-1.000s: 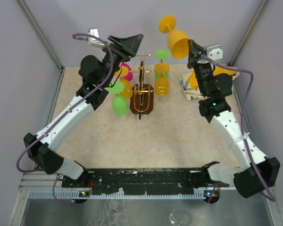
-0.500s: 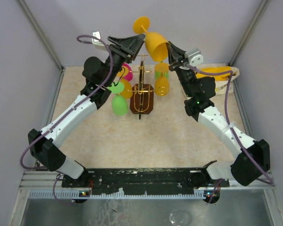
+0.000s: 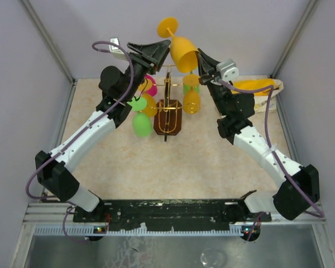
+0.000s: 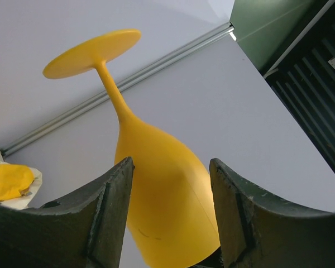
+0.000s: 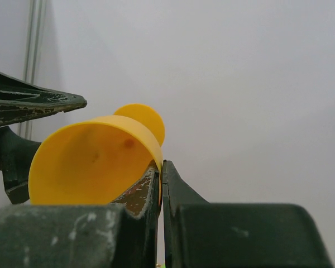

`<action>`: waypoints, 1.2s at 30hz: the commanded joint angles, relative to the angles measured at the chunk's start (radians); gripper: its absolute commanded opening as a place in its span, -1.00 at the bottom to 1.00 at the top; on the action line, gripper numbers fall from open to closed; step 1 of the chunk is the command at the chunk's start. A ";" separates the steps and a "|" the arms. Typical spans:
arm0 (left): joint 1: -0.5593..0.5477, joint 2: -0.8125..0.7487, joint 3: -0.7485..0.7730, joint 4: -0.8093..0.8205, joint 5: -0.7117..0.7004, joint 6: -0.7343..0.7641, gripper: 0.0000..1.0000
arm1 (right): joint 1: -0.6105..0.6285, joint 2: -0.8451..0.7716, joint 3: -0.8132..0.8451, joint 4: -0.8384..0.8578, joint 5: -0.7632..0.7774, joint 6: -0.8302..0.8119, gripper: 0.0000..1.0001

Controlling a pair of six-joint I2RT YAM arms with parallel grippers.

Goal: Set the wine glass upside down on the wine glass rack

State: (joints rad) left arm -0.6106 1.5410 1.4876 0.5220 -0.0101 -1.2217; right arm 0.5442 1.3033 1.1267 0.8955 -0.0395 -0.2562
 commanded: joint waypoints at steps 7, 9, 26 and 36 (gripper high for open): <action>0.009 -0.009 -0.019 0.060 0.019 -0.012 0.24 | 0.028 -0.044 -0.013 -0.013 -0.187 0.000 -1.00; 0.013 -0.011 -0.020 0.062 0.020 -0.010 0.24 | 0.028 -0.052 -0.017 -0.025 -0.200 -0.001 -1.00; 0.031 -0.024 -0.045 0.098 0.024 -0.010 -0.16 | 0.043 -0.085 -0.041 -0.082 -0.141 -0.041 -1.00; 0.030 0.005 -0.021 0.096 0.044 -0.009 0.13 | 0.155 -0.041 -0.013 -0.089 0.073 -0.217 -1.00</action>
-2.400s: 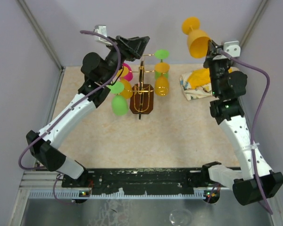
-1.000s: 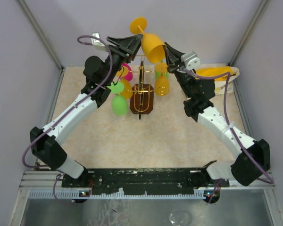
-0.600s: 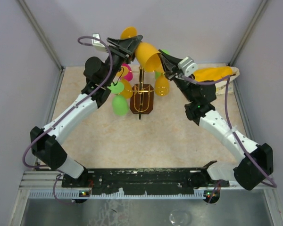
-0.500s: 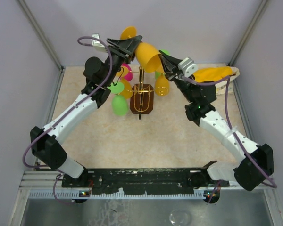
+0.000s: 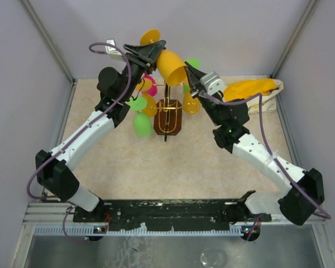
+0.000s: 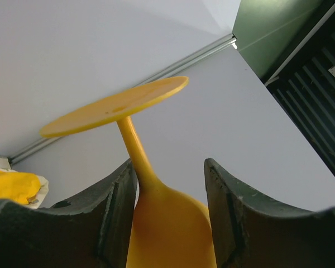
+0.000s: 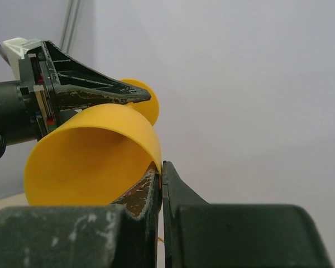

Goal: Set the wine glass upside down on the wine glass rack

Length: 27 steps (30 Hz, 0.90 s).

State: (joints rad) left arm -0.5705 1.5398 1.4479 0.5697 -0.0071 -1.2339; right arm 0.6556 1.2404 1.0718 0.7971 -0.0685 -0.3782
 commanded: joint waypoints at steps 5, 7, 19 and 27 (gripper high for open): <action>-0.009 0.008 0.018 0.046 0.040 0.008 0.15 | 0.069 0.029 0.043 0.025 0.158 -0.132 -1.00; -0.009 0.007 0.017 0.044 0.038 0.008 0.15 | 0.078 0.029 0.043 0.030 0.180 -0.150 -1.00; -0.009 0.003 0.011 0.041 0.025 0.026 -0.15 | 0.145 0.055 0.050 0.065 0.320 -0.280 -1.00; -0.009 0.011 0.012 0.053 0.031 0.031 -0.75 | 0.153 0.060 0.051 0.067 0.338 -0.292 -1.00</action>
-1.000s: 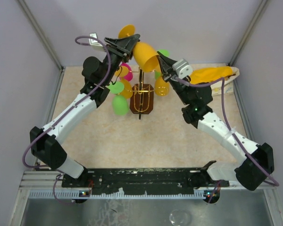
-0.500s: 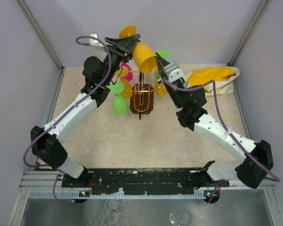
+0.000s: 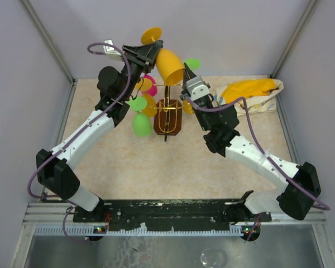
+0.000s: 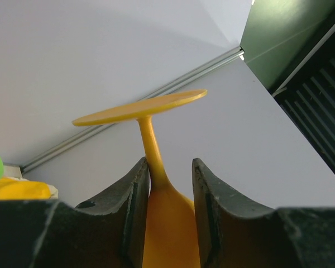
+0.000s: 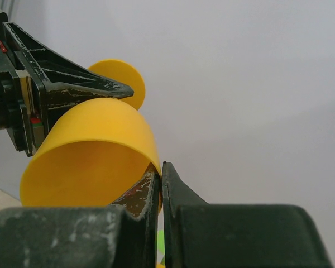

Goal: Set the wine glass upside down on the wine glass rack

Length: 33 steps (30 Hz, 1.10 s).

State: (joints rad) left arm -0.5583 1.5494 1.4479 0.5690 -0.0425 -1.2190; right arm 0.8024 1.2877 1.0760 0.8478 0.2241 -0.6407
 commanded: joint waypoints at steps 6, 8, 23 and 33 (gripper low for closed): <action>-0.022 0.008 0.017 0.055 0.070 0.013 -0.95 | 0.007 0.012 0.048 0.013 0.054 -0.025 -1.00; -0.022 0.013 0.018 0.067 0.076 0.012 -0.67 | 0.006 0.017 0.053 0.014 0.065 -0.023 -1.00; -0.009 -0.040 -0.002 0.025 0.036 0.107 0.15 | 0.006 -0.004 0.058 0.018 0.095 -0.028 -1.00; 0.021 -0.022 -0.017 0.052 0.105 0.047 -0.15 | 0.006 -0.054 0.018 -0.002 0.026 0.004 -1.00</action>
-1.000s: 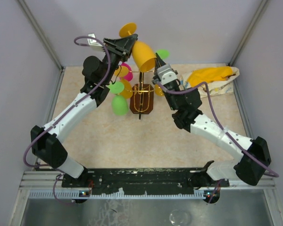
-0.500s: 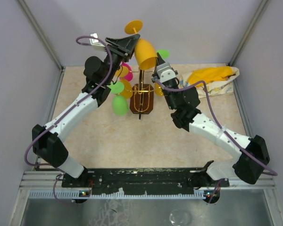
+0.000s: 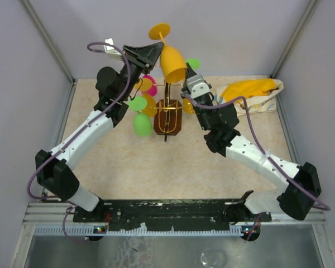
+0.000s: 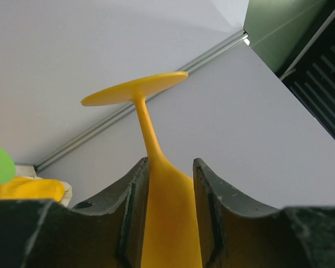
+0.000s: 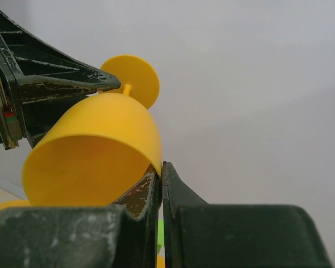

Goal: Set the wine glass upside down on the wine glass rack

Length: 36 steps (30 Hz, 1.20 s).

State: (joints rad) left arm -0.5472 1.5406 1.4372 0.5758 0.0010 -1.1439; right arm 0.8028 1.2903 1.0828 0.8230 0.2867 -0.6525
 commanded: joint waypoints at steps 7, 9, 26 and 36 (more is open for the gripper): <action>0.027 0.011 0.012 0.054 0.127 -0.048 -0.21 | 0.004 -0.109 -0.017 -0.029 -0.097 0.028 -1.00; 0.028 0.017 0.024 0.048 0.144 -0.048 -0.21 | 0.004 -0.115 -0.018 -0.038 -0.112 0.031 -1.00; 0.040 0.035 0.021 0.119 0.214 -0.083 -0.97 | 0.004 -0.117 -0.022 -0.067 -0.128 0.038 -0.87; 0.052 0.042 0.040 0.174 0.244 0.021 -1.00 | 0.004 -0.126 -0.046 -0.072 -0.086 0.034 -0.55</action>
State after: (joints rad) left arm -0.4995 1.5757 1.4410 0.7044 0.1986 -1.2057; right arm 0.7967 1.1976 1.0355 0.7074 0.1970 -0.6247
